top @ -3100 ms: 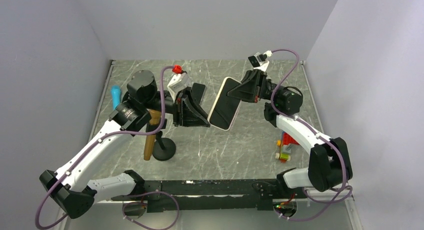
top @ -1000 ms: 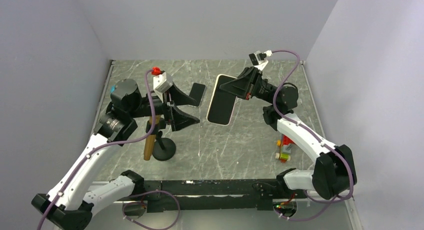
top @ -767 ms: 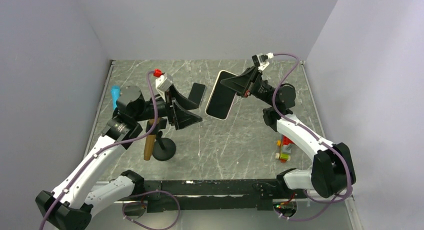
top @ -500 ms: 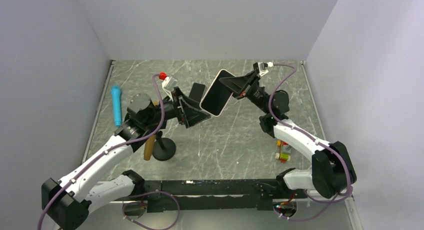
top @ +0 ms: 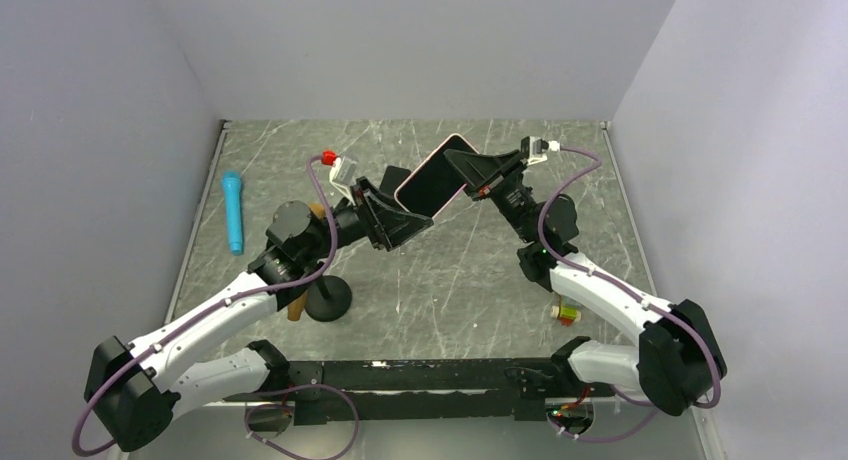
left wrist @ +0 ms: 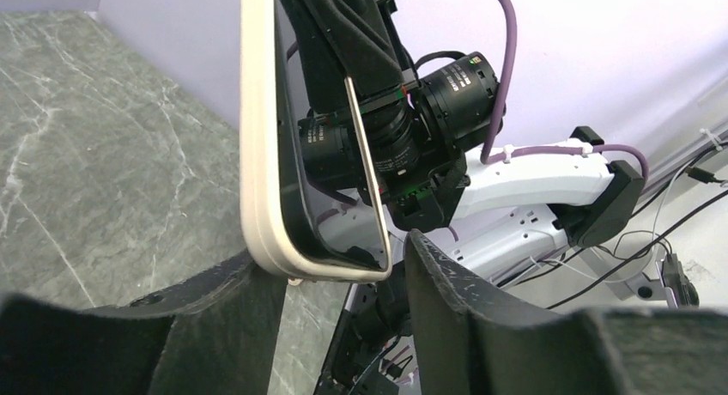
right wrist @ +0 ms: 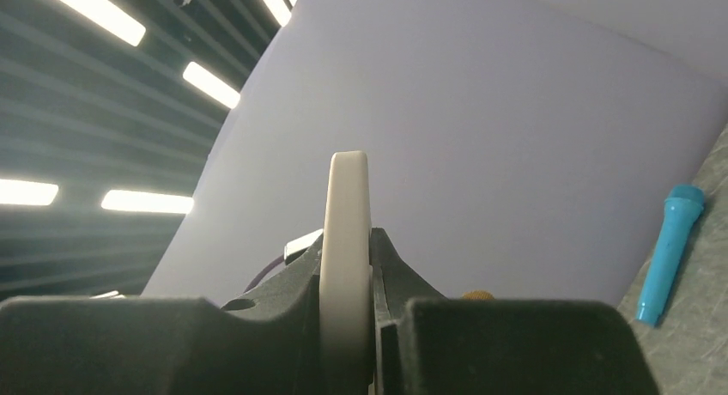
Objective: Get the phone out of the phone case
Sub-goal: Remove the phone case from the phone.
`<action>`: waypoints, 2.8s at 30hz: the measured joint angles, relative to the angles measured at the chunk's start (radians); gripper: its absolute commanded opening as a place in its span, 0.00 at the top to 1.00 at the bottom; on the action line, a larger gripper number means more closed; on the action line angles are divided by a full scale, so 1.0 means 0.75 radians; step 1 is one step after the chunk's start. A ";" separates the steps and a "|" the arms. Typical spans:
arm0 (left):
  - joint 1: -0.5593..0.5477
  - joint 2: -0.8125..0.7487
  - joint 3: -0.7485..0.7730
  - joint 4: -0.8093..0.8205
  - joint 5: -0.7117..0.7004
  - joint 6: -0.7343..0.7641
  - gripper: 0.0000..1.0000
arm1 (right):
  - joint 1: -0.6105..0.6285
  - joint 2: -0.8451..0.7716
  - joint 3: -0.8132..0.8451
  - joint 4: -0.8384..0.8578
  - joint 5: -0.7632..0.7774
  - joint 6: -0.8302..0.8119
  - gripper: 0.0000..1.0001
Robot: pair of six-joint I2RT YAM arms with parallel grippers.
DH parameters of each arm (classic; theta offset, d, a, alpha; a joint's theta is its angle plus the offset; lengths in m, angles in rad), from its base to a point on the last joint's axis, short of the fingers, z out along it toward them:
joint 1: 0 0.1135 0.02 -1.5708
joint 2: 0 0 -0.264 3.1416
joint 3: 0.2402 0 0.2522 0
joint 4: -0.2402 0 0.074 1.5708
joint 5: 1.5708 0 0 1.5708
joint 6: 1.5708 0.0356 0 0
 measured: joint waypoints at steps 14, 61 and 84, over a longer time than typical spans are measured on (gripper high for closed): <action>-0.014 0.014 -0.014 0.024 -0.058 -0.030 0.65 | 0.033 -0.040 0.001 -0.086 0.129 -0.060 1.00; 0.166 0.169 0.013 0.123 0.293 0.592 0.88 | 0.007 0.072 -0.003 -0.016 0.104 0.490 1.00; 0.194 -0.155 0.310 -0.885 0.554 0.450 0.24 | -0.231 -0.070 0.253 -0.457 -0.527 -0.157 1.00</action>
